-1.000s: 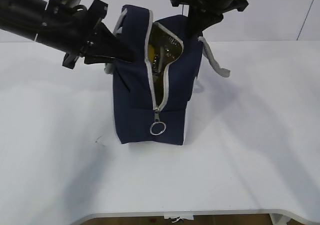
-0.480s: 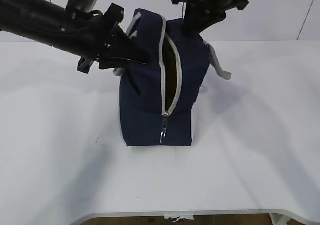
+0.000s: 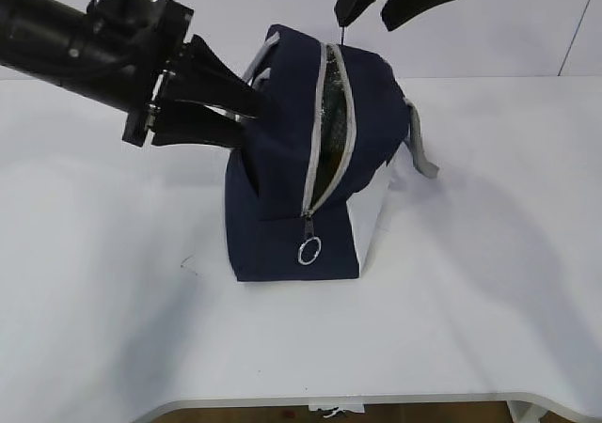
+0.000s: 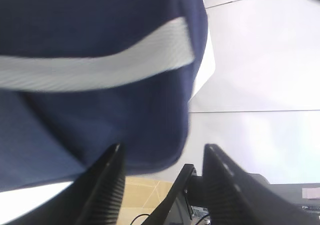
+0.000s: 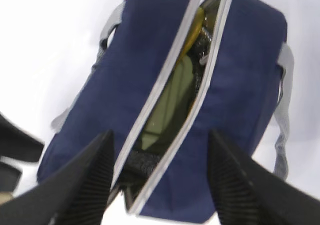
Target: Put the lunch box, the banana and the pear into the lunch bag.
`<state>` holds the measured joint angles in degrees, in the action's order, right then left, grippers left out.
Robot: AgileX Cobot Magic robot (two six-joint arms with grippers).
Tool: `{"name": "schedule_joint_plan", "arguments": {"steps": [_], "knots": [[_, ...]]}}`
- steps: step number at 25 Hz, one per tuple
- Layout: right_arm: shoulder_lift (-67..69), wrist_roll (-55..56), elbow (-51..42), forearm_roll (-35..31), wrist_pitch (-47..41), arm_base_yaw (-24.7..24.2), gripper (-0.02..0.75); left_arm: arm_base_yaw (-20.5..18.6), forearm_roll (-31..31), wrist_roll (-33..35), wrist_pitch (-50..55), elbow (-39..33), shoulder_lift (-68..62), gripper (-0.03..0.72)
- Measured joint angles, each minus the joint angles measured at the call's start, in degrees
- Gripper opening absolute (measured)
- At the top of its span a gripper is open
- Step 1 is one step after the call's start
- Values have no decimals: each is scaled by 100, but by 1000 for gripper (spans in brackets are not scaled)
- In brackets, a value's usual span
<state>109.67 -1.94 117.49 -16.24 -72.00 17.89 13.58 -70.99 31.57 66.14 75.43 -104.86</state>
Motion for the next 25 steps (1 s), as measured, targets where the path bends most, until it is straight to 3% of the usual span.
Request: {"name": "schedule_joint_plan", "arguments": {"steps": [3, 7, 8, 11, 12, 13, 14, 15, 19, 20, 24, 25], "knots": [[-428, 0, -474, 11, 0, 0, 461, -280, 12, 0, 133, 0, 0, 429], [-826, 0, -805, 20, 0, 0, 461, -291, 12, 0, 133, 0, 0, 431], [-997, 0, -884, -28, 0, 0, 461, -415, 528, 0, 133, 0, 84, 451], [-1261, 0, -931, -64, 0, 0, 461, -415, 528, 0, 133, 0, 84, 451], [-1286, 0, -931, -64, 0, 0, 461, -415, 1741, 0, 133, 0, 84, 452], [-1361, 0, -931, -78, 0, 0, 461, -379, 2173, -514, 225, 0, 634, 452], [-1361, 0, -931, -78, 0, 0, 461, -368, 2173, -581, 224, 0, 733, 452], [-1396, 0, -931, -91, 0, 0, 461, -368, 2996, -581, 224, 0, 733, 452], [-1396, 0, -950, -91, -10, 0, 461, -368, 3237, -581, 224, 0, 733, 452], [-1396, 0, -950, -91, -10, 0, 461, -263, 4085, -1102, 348, 0, 1563, 441], [-1396, 0, -950, -77, -10, 0, 461, -254, 4417, -1257, 364, 0, 1732, 424], [-1397, -87, -964, -29, -10, 0, 461, -254, 4800, -1492, 386, 0, 2008, 389]]}}
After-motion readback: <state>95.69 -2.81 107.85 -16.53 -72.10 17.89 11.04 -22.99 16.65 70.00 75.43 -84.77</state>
